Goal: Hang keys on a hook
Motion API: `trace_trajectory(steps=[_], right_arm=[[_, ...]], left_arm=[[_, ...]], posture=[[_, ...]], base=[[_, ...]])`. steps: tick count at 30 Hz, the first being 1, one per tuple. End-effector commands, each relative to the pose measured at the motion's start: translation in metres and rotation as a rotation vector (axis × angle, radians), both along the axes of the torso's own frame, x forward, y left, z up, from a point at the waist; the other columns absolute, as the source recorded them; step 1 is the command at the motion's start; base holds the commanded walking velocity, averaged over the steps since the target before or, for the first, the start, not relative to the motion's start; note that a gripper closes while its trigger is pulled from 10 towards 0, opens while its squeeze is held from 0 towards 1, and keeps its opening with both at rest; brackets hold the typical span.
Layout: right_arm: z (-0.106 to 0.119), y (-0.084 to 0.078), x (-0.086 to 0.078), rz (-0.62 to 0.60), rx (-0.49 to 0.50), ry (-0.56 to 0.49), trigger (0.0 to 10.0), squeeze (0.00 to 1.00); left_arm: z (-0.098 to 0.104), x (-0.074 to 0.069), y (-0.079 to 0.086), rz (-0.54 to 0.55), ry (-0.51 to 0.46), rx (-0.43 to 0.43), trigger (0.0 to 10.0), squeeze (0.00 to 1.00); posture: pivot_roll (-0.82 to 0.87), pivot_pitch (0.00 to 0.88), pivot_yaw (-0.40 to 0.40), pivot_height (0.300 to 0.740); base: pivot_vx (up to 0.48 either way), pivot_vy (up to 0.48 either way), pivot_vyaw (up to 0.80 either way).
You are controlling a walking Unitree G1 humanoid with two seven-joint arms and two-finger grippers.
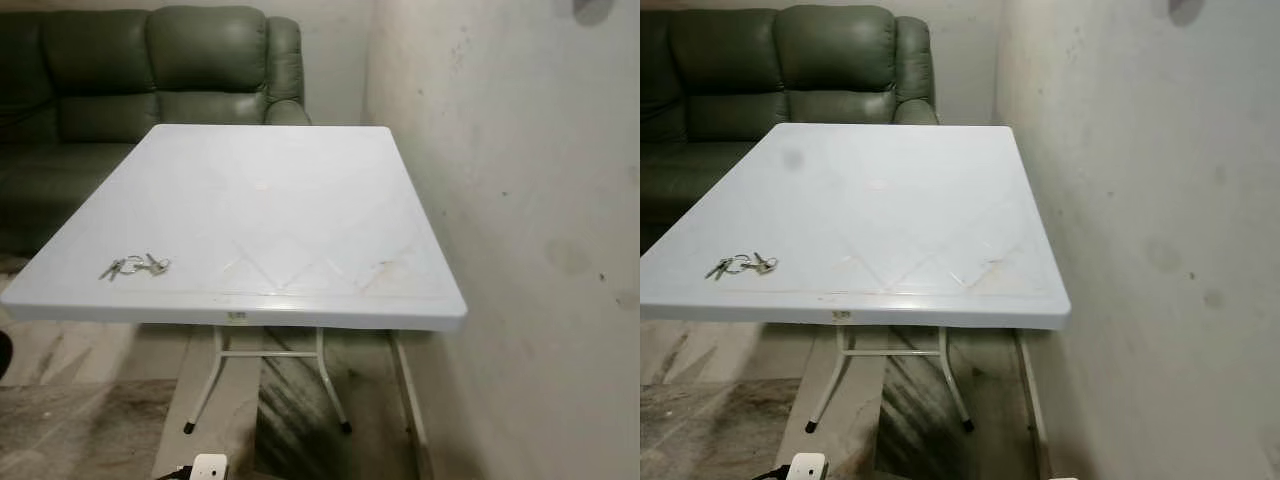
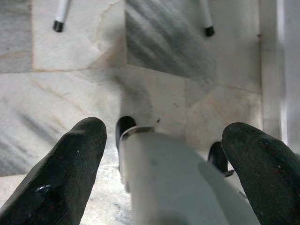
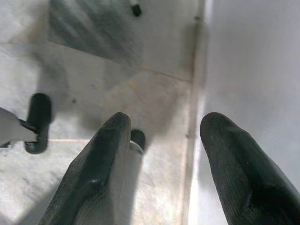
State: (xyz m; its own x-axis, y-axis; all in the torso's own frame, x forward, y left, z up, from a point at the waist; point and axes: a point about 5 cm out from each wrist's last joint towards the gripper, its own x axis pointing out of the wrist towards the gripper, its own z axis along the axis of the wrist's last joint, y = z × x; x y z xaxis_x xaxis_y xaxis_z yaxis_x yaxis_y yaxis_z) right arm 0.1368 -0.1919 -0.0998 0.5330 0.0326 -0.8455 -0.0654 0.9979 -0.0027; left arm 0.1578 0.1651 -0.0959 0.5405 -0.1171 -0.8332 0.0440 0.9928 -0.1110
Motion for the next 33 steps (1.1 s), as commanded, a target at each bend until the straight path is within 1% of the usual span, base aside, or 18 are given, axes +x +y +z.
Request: trace_trajectory(steps=[1, 18, 33], right_arm=[[0.0004, 0.0071, 0.0036, 0.0, 0.019, -0.009, 10.0, 0.0], [0.0002, 0.0076, 0.0029, -0.012, 0.033, -0.009, 10.0, 0.0], [0.0, 0.0081, 0.0025, 0.002, 0.029, -0.008, 10.0, 0.0]], left_arm=[[-0.0005, -0.0033, 0.0106, 0.011, 0.009, 0.02, 10.0, 0.0], [-0.0018, -0.0074, 0.0112, 0.017, 0.011, 0.017, 10.0, 0.0], [-0.0013, -0.0059, 0.0109, 0.018, 0.008, 0.016, 10.0, 0.0]], posture=[[0.05, 0.0, -0.036, 0.74], [0.06, 0.0, -0.036, 0.74], [0.05, 0.0, -0.035, 0.74]], base=[[0.0, 0.472, 0.0], [0.0, 0.472, 0.0], [0.0, 0.472, 0.0]])
